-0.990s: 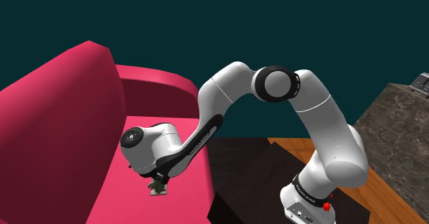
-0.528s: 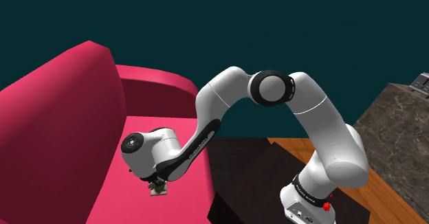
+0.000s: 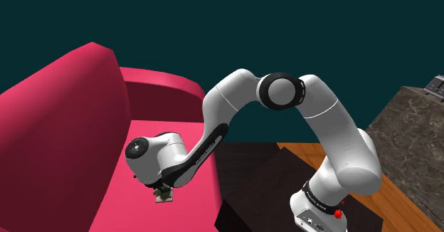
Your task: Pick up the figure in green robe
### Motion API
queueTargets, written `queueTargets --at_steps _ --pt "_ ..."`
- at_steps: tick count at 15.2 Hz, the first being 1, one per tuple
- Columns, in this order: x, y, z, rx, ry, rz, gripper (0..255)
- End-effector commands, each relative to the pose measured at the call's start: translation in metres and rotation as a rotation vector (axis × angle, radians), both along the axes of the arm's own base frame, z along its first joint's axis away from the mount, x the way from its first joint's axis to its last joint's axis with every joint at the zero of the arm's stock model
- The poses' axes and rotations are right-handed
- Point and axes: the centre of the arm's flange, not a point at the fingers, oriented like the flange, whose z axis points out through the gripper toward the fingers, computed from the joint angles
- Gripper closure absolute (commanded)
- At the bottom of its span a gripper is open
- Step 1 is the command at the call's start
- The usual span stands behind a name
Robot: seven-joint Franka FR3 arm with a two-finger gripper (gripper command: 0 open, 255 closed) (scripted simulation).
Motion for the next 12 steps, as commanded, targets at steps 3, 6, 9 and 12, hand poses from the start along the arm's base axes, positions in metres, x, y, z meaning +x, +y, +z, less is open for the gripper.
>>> queueTargets --at_steps 3,6,9,12 --pt "0.0 0.0 0.016 -0.001 0.001 0.0 255" --pt "0.0 0.0 0.031 -0.001 0.001 0.0 255" --pt "0.0 0.0 0.047 -0.001 0.001 0.0 255" --pt "0.0 0.0 0.063 -0.001 0.001 0.0 255"
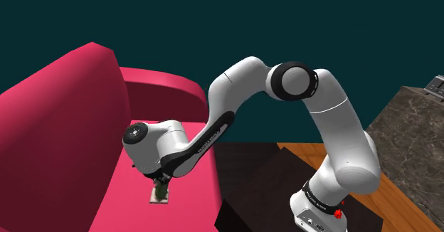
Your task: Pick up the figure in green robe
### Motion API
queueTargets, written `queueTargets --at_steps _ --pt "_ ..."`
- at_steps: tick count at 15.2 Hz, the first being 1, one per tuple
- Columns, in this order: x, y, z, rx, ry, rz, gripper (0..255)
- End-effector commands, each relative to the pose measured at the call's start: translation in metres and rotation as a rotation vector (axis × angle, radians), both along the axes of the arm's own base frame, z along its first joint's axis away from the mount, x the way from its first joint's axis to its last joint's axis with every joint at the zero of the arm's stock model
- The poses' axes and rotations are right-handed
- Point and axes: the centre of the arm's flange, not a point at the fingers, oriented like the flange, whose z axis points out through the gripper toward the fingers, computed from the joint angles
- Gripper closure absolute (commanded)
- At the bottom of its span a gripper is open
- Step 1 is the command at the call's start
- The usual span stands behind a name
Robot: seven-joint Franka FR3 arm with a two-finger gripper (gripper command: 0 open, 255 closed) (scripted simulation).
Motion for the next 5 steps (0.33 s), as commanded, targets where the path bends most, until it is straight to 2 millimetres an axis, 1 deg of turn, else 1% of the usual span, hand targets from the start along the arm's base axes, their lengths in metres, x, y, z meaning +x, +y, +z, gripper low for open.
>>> queueTargets --at_steps 1,3,5 --pt "-0.001 0.001 0.011 0.0 0.0 0.0 255" --pt "-0.001 0.001 0.021 0.0 0.0 0.0 255" --pt "-0.001 0.001 0.022 0.0 0.0 0.0 255"
